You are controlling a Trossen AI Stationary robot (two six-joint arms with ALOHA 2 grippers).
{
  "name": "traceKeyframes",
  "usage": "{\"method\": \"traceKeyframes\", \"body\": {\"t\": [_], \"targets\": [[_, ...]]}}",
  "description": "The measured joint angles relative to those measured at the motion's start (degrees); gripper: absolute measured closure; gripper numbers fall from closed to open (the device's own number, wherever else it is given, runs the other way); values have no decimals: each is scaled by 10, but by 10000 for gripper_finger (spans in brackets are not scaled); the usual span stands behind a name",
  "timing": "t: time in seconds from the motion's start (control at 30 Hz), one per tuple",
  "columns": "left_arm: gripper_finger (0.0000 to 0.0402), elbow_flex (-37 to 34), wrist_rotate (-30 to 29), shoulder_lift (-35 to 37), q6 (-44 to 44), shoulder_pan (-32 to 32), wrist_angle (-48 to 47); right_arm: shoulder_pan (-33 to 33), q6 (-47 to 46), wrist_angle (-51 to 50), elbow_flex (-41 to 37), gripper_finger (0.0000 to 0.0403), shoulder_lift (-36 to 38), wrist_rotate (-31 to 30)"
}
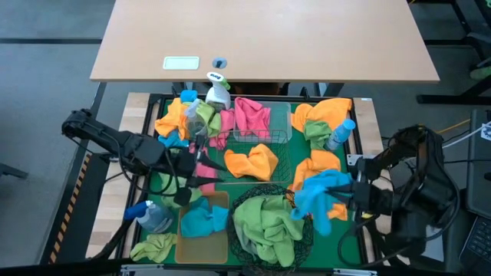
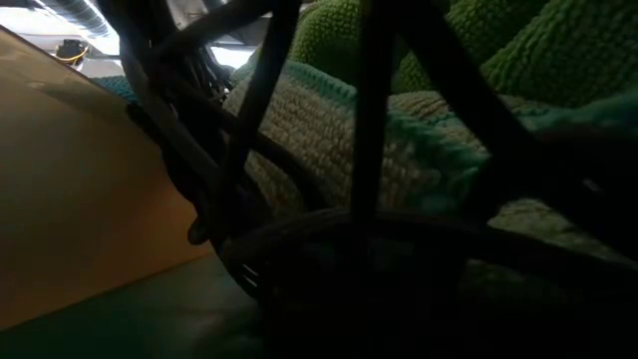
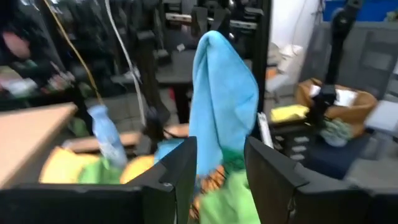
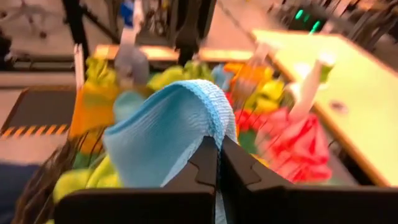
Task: Sort microfiber towel by color & place in baskets
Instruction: Put the blue microfiber towel into the orange bin
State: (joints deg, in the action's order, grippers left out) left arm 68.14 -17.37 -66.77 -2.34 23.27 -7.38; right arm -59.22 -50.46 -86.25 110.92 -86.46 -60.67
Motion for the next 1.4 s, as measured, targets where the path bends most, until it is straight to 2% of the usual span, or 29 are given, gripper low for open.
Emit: {"method": "traceKeyframes", "body": {"t": [0.13,0.3,0.47,0.63,0.8,0.93,1.1,1.4], "targets": [[272,0,-4,-21,-54,-4,60,29,76,43,20,401,0,-19],[272,0,-4,-55,-73,-18,114,82,177,114,20,401,-1,0],[268,0,4,-82,-67,-43,134,142,277,203,20,401,0,78],[230,0,16,-109,-53,-66,162,200,375,299,20,401,-1,174],[198,0,40,-131,-53,-76,201,248,439,353,20,401,-1,239],[194,0,64,-154,-58,-78,251,283,471,385,20,401,-2,291],[194,0,64,-185,-58,-86,311,319,511,432,19,400,-16,349],[194,0,105,-212,-59,-103,375,362,570,470,19,400,-50,413]]}}
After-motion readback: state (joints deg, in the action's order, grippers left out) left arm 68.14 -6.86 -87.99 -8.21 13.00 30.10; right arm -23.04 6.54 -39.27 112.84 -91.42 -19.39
